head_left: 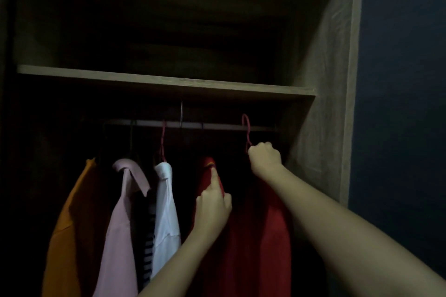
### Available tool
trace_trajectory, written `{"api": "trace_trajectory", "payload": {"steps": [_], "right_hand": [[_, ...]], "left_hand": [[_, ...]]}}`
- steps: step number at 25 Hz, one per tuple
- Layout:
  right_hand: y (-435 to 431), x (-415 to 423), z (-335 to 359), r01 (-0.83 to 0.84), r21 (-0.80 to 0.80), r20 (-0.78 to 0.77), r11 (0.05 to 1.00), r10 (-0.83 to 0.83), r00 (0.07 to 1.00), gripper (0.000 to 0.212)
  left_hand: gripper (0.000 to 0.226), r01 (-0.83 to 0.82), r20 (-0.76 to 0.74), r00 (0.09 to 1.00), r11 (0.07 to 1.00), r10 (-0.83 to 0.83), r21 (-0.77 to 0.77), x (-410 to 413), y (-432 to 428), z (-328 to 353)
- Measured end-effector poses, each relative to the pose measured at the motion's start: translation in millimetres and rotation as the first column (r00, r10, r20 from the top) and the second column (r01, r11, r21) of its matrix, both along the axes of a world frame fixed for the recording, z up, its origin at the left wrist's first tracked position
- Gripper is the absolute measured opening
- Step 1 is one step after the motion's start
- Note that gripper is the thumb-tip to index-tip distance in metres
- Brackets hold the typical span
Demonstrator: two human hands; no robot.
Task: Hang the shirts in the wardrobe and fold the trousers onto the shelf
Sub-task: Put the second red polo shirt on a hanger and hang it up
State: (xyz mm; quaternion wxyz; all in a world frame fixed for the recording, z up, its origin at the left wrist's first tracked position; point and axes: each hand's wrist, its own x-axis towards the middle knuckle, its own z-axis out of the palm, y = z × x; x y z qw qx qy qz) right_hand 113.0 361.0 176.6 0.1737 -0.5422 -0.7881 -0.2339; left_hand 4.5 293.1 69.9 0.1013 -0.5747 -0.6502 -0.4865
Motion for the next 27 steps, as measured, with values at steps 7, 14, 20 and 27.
{"api": "trace_trajectory", "payload": {"steps": [7,14,20,27], "right_hand": [[40.8,-18.2,5.7,-0.005,-0.071,0.037,0.997,0.007,0.999,0.037],[49.2,-27.7,-9.1,-0.036,-0.158,0.061,0.987,0.046,0.997,0.038],[34.3,-22.9,-5.3,-0.183,-0.026,-0.150,0.983,0.177,0.973,0.039],[-37.7,-52.5,-47.2,-0.547,0.406,-0.434,0.731,0.682,0.589,0.034]], "left_hand": [[0.071,-0.001,-0.019,1.000,1.000,0.001,0.015,5.5,-3.1,10.3],[0.072,-0.002,-0.020,1.000,1.000,0.001,-0.025,5.2,-3.0,10.5],[0.077,0.091,0.093,0.992,0.994,-0.086,-0.054,-0.6,-20.5,6.8],[0.043,-0.057,0.179,0.984,0.981,0.023,0.185,-51.5,-110.2,-13.7]]}}
